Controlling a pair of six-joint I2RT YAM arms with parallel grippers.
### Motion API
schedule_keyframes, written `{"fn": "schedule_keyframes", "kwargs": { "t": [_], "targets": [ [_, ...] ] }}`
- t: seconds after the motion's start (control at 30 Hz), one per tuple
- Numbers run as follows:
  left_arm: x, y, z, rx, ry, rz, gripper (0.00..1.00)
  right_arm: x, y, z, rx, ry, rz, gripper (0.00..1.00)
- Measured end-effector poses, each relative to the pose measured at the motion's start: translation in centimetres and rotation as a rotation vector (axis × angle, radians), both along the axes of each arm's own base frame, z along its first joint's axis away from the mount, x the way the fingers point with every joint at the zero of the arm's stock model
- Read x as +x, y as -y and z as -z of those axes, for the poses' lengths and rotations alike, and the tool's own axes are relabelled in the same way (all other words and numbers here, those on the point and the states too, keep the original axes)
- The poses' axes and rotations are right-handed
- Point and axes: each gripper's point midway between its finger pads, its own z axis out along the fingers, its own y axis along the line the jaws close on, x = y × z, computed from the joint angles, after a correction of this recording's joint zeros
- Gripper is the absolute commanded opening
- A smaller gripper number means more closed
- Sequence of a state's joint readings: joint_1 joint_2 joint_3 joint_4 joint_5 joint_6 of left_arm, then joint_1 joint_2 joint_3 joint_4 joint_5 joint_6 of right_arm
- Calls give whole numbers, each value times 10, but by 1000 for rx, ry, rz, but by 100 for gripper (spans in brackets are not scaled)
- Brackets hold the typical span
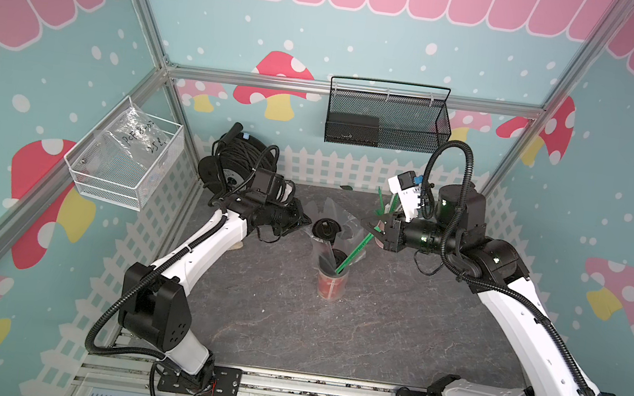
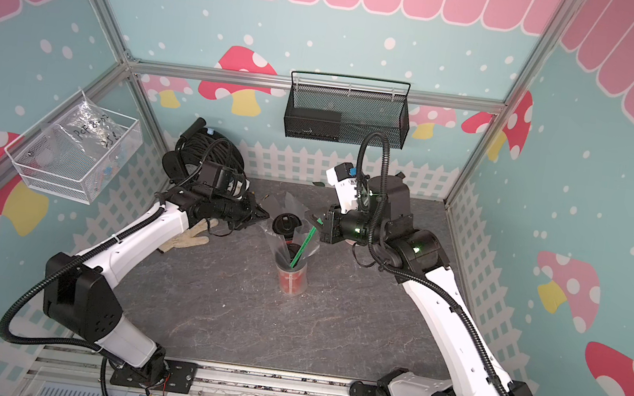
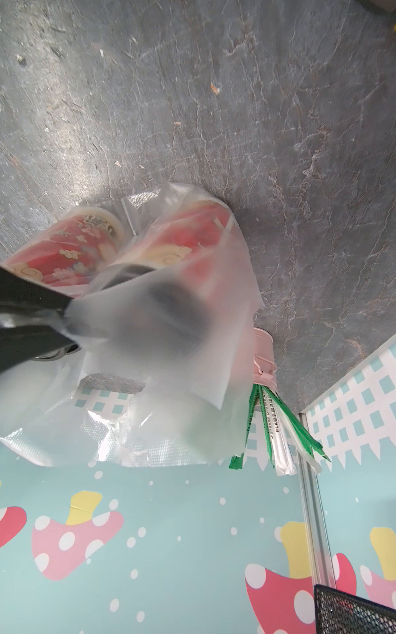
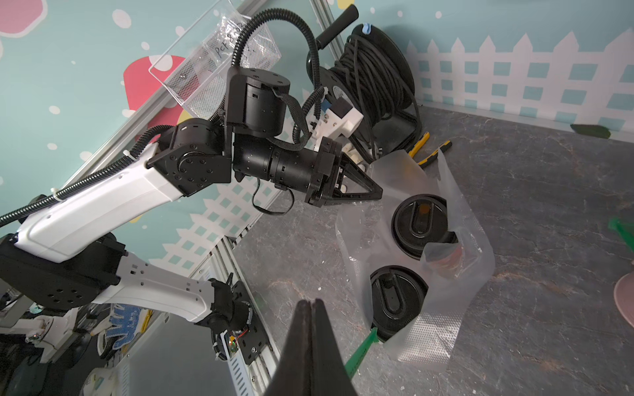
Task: Pack milk tea into plastic carrier bags
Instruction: Place the straw in the plastic carrier bag.
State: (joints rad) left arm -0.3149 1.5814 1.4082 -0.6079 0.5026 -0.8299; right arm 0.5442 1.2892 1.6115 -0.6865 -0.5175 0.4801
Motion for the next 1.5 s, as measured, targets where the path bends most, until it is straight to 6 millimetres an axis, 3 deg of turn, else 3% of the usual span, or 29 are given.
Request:
{"fn": "schedule_keyframes", "kwargs": {
  "t": [0.43,0.6,0.97,1.5],
  "targets": [
    [1,2,-2,-9,12,6,9,17,-14,18,-57,-88,-27,0],
    [2,2,-3,-10,14,6,8,19,-15,17,-69,-78,-38,0],
    [3,3,1,-11,4,7,6,26,-14,38,-142,-86,-52,0],
    [2,10,1,-13,5,22,3,27,-10,32,-152,-32,-71,0]
  ]
}}
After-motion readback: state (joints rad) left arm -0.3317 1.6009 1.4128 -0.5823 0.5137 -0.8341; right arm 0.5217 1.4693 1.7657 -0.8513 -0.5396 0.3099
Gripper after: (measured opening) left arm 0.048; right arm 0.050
